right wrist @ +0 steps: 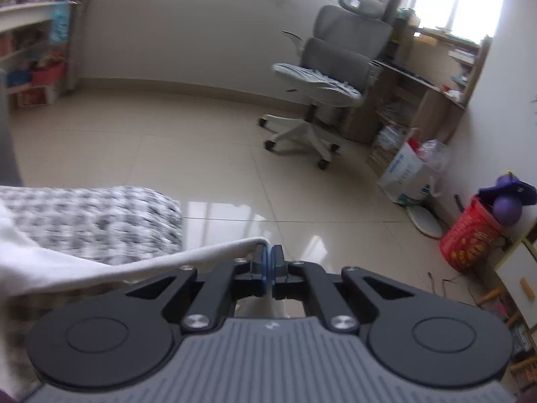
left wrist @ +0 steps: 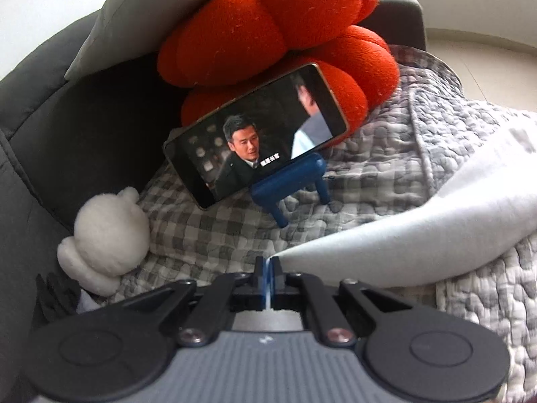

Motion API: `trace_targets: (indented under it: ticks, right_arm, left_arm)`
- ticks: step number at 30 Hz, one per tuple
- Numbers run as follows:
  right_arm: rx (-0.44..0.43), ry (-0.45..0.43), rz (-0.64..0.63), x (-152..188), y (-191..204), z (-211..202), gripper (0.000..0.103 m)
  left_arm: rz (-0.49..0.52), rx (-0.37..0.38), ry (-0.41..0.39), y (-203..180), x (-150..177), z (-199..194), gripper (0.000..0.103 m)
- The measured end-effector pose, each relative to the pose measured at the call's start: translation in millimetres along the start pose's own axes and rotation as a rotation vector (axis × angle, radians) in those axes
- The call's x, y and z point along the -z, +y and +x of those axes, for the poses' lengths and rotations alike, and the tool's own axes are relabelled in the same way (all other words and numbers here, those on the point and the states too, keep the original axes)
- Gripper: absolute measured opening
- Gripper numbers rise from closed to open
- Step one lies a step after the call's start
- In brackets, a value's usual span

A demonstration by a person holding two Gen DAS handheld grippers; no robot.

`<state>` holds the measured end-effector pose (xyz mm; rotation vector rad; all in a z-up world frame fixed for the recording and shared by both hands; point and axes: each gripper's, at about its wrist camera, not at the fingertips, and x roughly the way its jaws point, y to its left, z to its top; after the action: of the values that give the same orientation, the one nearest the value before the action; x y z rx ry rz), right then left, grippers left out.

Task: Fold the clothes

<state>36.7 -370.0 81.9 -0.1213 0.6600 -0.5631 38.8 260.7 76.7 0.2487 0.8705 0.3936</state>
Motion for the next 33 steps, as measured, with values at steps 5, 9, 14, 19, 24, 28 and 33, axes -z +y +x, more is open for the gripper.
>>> trace_targets:
  ticks: [5, 9, 14, 19, 24, 28, 33]
  right_arm:
    - [-0.048, -0.007, 0.015, 12.0, 10.8, -5.9, 0.019]
    - [-0.095, -0.038, -0.018, 18.6, 16.3, -39.7, 0.046]
    - [-0.312, 0.007, -0.063, 36.1, 22.6, -89.8, 0.046]
    - [-0.541, 0.119, -0.014, 57.9, 31.8, -139.4, 0.046]
    - [-0.665, 0.157, -0.023, 75.5, 39.9, -188.0, 0.046]
    - [-0.66, 0.179, -0.076, 93.7, 45.3, -202.5, 0.046]
    - [-0.68, 0.235, -0.149, 124.7, 41.2, -203.7, 0.047]
  left_arm:
    - [0.004, 0.015, -0.012, 6.2, 5.6, -16.6, 0.016]
    - [0.011, 0.113, -0.041, 14.0, 22.0, -51.0, 0.026]
    - [0.031, 0.38, -0.047, 5.3, 56.4, -108.1, 0.033]
    - [0.063, 0.55, 0.001, -36.1, 90.9, -142.1, 0.035]
    - [0.084, 0.59, 0.057, -67.7, 118.8, -150.5, 0.035]
    - [0.08, 0.614, 0.106, -79.5, 132.2, -145.7, 0.035]
    - [0.092, 0.616, 0.132, -87.7, 142.7, -142.2, 0.03]
